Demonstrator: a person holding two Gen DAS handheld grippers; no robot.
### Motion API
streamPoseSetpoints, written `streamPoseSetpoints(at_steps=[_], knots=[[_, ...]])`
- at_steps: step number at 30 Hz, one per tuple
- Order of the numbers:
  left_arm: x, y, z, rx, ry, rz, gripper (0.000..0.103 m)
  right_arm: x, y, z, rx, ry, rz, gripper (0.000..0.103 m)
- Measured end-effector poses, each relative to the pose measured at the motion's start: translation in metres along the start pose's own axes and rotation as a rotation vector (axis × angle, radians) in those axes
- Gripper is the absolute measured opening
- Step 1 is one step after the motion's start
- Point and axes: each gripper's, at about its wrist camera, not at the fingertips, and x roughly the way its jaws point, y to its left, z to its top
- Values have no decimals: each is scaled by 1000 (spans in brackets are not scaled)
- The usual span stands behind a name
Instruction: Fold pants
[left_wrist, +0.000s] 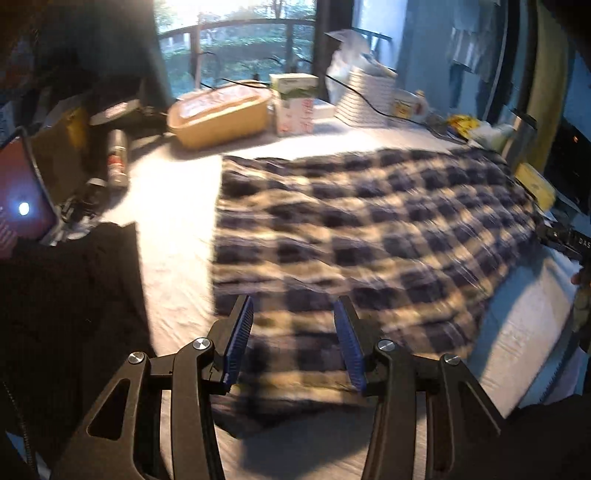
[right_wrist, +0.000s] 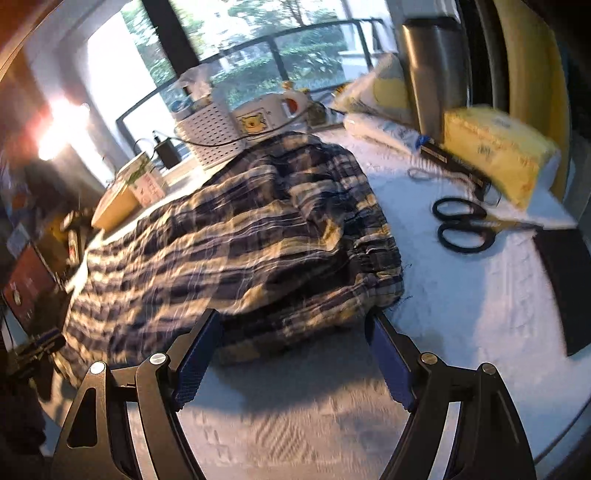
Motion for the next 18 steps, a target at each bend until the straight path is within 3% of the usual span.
streamPoseSetpoints(at_steps=[11,13,14,18], knots=[[15,25,29,-52,-9,43,46,29,-29,30,262,-55,167,80],[18,22,32,-46,-12,38,46,38,-30,35,300,-54,188,45],[19,21,34,-43,-14,33,46,47,-31,36,323,-32,194,23],[19,21,37,-42,-25,23,46,57,-26,39,333,-33,206,14]])
